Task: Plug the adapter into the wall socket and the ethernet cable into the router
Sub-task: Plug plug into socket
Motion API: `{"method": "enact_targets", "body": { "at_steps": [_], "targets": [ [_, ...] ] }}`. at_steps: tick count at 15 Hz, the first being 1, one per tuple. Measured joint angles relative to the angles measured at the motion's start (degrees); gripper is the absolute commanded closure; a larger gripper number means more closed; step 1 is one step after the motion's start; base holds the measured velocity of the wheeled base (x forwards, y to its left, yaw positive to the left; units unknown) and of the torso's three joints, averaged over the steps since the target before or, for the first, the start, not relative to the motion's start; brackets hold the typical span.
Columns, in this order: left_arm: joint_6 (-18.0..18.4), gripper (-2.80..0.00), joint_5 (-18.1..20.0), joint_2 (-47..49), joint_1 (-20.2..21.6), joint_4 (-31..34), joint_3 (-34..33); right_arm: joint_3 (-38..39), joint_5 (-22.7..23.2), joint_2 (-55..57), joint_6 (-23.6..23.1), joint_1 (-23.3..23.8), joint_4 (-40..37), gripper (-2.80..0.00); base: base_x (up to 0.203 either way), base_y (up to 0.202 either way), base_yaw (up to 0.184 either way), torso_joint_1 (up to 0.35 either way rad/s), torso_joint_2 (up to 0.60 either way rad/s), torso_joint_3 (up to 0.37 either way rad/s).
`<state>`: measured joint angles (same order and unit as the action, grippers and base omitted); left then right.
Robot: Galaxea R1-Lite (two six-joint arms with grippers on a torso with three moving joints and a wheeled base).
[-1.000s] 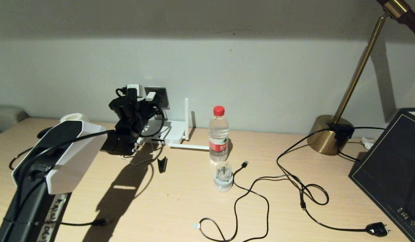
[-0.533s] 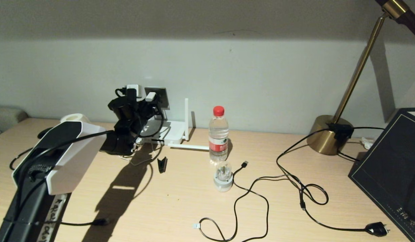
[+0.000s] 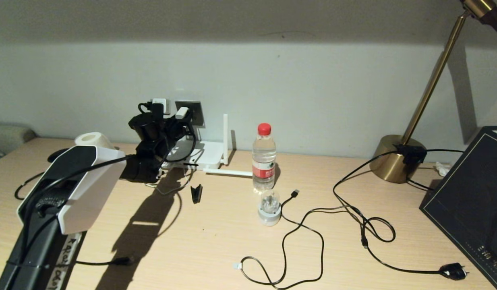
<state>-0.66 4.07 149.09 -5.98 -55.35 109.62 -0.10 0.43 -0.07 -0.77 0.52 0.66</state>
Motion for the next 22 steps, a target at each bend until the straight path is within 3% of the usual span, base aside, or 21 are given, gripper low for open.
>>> {"method": "enact_targets", "body": {
  "at_steps": [8,17,22],
  "targets": [
    [0.0,0.0,0.1,0.1,1.0,0.4,-0.1,0.0,0.0,0.0,0.1,0.0,-0.1,0.0,0.0,0.0,0.0,0.0,0.0,0.0],
    [0.0,0.0,-3.5,-0.1,0.4,-0.2,-0.5,0.0,0.0,0.0,0.0,-0.1,-0.1,0.0,0.0,0.0,0.0,0.0,0.0,0.0],
    [0.0,0.0,-3.3,-1.9,0.4,-3.2,-5.6,0.0,0.0,0.0,0.0,-0.1,-0.1,0.0,0.0,0.0,0.0,0.0,0.0,0.0]
  ]
}}
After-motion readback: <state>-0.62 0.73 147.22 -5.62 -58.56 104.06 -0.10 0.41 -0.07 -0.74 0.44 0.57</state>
